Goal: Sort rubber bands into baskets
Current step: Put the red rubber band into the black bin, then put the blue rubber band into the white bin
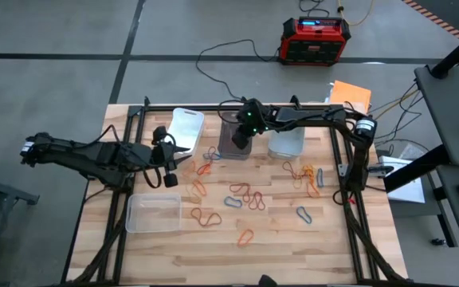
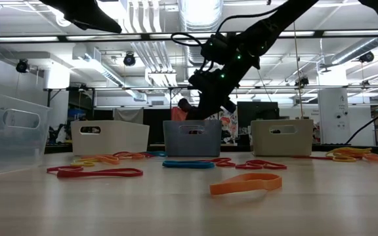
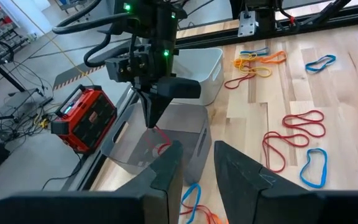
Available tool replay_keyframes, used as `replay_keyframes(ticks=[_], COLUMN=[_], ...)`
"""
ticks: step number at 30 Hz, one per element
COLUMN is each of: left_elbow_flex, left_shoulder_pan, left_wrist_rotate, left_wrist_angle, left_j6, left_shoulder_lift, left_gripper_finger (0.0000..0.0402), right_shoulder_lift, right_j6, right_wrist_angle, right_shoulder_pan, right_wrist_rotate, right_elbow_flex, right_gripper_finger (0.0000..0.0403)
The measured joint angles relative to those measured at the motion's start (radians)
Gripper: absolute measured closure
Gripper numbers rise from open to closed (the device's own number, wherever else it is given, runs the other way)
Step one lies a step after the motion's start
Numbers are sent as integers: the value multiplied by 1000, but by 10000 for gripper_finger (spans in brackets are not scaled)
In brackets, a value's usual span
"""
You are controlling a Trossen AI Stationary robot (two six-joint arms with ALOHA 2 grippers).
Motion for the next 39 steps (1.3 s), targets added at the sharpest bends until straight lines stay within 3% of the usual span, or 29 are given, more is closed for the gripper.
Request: replay_keyframes(ticks=[6,17,24,30,35,39], left_elbow_flex=[0,-18,-29,-29,-29,-29], left_shoulder_pan=[0,0,0,-1,-1,-4], left_wrist_rotate=[0,0,16,171,183,185], left_wrist_angle=[0,0,1,29,53,67], left_j6=[0,-6,-44,-85,-129,-152], left_shoulder_lift=[0,0,0,11,69,133], left_gripper_finger=[326,326,326,326,326,326], right_shoulder_lift=[1,0,-63,-198,-296,-371], right_j6=[16,8,-28,-76,-99,-99], right_wrist_angle=[1,1,-21,-125,-141,-141], right_shoulder_pan=[2,2,16,107,242,359], right_wrist_rotate=[1,4,-23,-31,-28,57], right_elbow_flex=[0,0,0,0,-18,-47], right_gripper_finger=[385,301,274,282,300,313])
